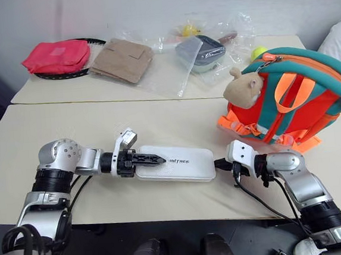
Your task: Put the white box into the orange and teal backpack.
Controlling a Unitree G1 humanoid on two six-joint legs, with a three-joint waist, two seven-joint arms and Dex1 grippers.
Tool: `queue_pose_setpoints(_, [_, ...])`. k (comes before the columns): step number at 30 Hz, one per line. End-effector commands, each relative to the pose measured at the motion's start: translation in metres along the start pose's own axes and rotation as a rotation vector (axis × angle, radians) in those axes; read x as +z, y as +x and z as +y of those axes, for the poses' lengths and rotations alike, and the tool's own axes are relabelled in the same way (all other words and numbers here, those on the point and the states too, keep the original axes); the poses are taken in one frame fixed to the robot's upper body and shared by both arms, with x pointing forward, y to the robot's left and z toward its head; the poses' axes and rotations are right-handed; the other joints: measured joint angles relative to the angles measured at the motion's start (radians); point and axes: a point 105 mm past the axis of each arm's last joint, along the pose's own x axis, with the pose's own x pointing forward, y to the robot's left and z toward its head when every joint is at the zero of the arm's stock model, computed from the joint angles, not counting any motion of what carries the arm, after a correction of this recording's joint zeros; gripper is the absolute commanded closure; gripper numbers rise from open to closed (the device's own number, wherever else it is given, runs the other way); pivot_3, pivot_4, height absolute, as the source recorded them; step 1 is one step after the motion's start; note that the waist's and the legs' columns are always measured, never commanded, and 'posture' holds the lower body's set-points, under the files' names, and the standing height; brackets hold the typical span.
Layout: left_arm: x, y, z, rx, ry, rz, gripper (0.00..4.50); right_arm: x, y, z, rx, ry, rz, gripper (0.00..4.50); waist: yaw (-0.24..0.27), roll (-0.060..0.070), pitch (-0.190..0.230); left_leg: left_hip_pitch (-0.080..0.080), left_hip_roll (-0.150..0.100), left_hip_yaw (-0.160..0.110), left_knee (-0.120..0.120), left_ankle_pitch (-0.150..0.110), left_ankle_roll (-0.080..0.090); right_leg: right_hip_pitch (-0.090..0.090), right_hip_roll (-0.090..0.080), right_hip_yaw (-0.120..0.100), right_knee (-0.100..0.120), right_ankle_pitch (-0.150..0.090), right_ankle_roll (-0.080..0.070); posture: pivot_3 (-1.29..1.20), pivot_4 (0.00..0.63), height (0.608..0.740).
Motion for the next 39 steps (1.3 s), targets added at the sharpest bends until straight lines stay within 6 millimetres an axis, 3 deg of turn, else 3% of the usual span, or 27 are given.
queue_pose_setpoints(1, [-0.007, -0.009, -0.016, -0.070, 0.067, -0.014, 2.88, -0.006, -0.026, 0.004, -0.069, 0.034, -0.011, 4.50, 0.001, 0.000, 0.000, 0.000, 0.000, 0.000, -0.001, 0.000, 0.000, 0.000, 0.000, 0.000, 0.000, 0.000, 0.000, 0.00, 0.150, 0.740])
queue_pose_setpoints(3, [-0.019, -0.017, -0.024, -0.111, 0.097, 0.004, 3.18, -0.004, -0.046, 0.013, -0.125, 0.133, -0.089, 4.50, 0.006, 0.000, 0.000, -0.001, 0.000, -0.001, -0.001, 0.000, 0.000, 0.000, 0.000, 0.000, 0.000, 0.000, 0.000, 0.00, 0.150, 0.740])
queue_pose_setpoints(5, [-0.029, -0.022, -0.031, -0.134, 0.139, 0.021, 3.18, -0.004, -0.063, 0.019, -0.198, 0.239, -0.135, 4.50, 0.010, 0.001, 0.001, -0.003, 0.000, -0.002, -0.001, -0.001, 0.001, 0.000, 0.000, 0.000, -0.001, 0.000, 0.000, 0.00, 0.150, 0.740])
queue_pose_setpoints(7, [-0.022, -0.028, -0.036, -0.161, 0.193, -0.079, 3.18, -0.009, -0.083, 0.019, -0.335, 0.307, -0.160, 4.50, 0.011, 0.002, 0.001, -0.003, 0.000, -0.003, 0.000, -0.001, 0.001, 0.002, 0.000, 0.000, -0.002, 0.000, 0.000, 0.00, 0.150, 0.740])
queue_pose_setpoints(10, [-0.018, -0.037, -0.052, -0.203, 0.463, -0.243, 3.18, -0.024, -0.133, 0.016, -0.631, 0.397, -0.184, 3.91, 0.015, 0.002, 0.001, -0.001, -0.001, -0.002, 0.000, -0.001, 0.002, 0.003, -0.001, 0.000, -0.004, 0.000, 0.000, 0.00, 0.150, 0.740])
queue_pose_setpoints(13, [-0.025, -0.044, -0.064, -0.237, 0.716, -0.330, 3.18, -0.036, -0.166, 0.019, -0.790, 0.405, -0.145, 2.89, 0.014, 0.003, 0.001, 0.000, -0.001, -0.002, -0.003, -0.002, 0.000, 0.003, 0.000, 0.000, -0.006, 0.000, 0.000, 0.00, 0.150, 0.740])
queue_pose_setpoints(18, [-0.043, -0.046, -0.053, -0.212, 0.858, -0.315, 3.18, -0.032, -0.183, 0.008, -0.872, 0.354, -0.164, 1.20, -0.001, 0.005, 0.001, 0.003, -0.001, 0.003, -0.014, 0.000, -0.001, 0.003, 0.000, 0.003, -0.011, 0.000, 0.000, 0.00, 0.150, 0.740])
queue_pose_setpoints(21, [-0.053, -0.044, -0.040, -0.175, 0.904, -0.254, 3.18, -0.015, -0.169, -0.008, -0.758, 0.356, -0.236, 0.10, -0.007, 0.006, 0.002, 0.004, 0.000, 0.004, -0.015, 0.002, -0.001, 0.002, 0.001, 0.005, -0.011, 0.000, 0.000, 0.00, 0.150, 0.740])
queue_pose_setpoints(22, [-0.052, -0.044, -0.037, -0.167, 0.913, -0.259, 3.18, -0.009, -0.165, -0.015, -0.732, 0.339, -0.255, 0.01, -0.007, 0.007, 0.002, 0.004, 0.000, 0.004, -0.015, 0.002, -0.001, 0.002, 0.001, 0.005, -0.011, 0.000, 0.000, 0.00, 0.150, 0.740])
queue_pose_setpoints(27, [-0.049, -0.046, -0.034, -0.155, 0.917, -0.309, 3.18, 0.016, -0.134, -0.044, -0.588, 0.276, -0.339, 0.01, -0.001, 0.007, 0.002, 0.004, 0.000, 0.003, -0.015, 0.002, 0.000, 0.001, 0.001, 0.004, -0.010, 0.000, 0.000, 0.00, 0.150, 0.740])
queue_pose_setpoints(31, [-0.048, -0.053, -0.030, -0.105, 0.914, -0.343, 3.18, 0.028, -0.111, -0.070, -0.591, 0.261, -0.414, 0.01, -0.001, 0.007, 0.002, 0.002, 0.000, 0.003, -0.015, 0.002, 0.001, 0.000, 0.001, 0.004, -0.010, 0.000, 0.000, 0.00, 0.150, 0.740])
queue_pose_setpoints(34, [-0.044, -0.062, -0.032, -0.072, 0.893, -0.426, 3.18, 0.040, -0.091, -0.075, -0.527, 0.248, -0.472, 0.64, -0.002, 0.007, 0.002, 0.002, 0.000, 0.003, -0.014, 0.002, 0.001, 0.000, 0.001, 0.004, -0.010, 0.000, 0.000, 0.00, 0.150, 0.740])
queue_pose_setpoints(39, [-0.028, -0.092, -0.030, 0.019, 0.853, -0.606, 3.18, 0.065, -0.057, -0.063, -0.365, 0.234, -0.548, 2.35, -0.002, 0.007, 0.002, 0.001, 0.000, 0.002, -0.014, 0.002, 0.001, 0.000, 0.001, 0.003, -0.009, 0.000, 0.000, 0.00, 0.150, 0.740])
